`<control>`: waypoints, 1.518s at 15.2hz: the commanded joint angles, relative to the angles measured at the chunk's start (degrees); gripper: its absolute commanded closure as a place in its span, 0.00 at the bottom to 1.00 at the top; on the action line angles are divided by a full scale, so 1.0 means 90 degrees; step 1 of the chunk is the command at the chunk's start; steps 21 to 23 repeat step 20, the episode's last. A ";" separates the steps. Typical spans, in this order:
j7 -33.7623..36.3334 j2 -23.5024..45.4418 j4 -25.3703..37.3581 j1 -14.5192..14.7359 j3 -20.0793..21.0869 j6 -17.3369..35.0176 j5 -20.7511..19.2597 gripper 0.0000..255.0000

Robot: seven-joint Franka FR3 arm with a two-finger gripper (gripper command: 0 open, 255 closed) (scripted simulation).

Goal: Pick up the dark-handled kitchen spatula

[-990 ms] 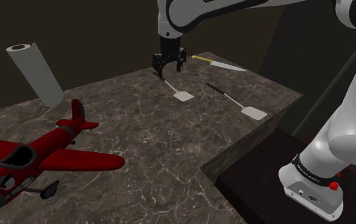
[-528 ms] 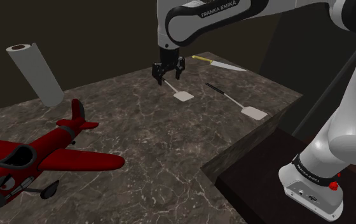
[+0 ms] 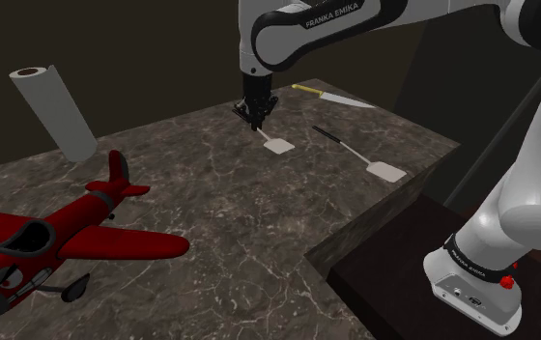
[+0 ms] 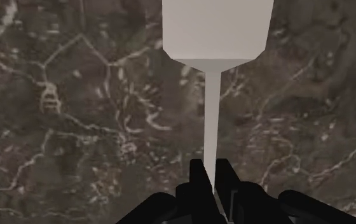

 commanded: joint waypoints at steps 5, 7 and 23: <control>-0.0017 -0.0043 0.0115 -0.0002 0.0006 -0.0156 0.0020 1.00; -0.0031 -0.0077 0.0242 -0.0002 0.0010 -0.0316 0.0036 1.00; -0.0090 -0.0173 0.1072 0.0013 0.0032 -0.1235 0.0088 1.00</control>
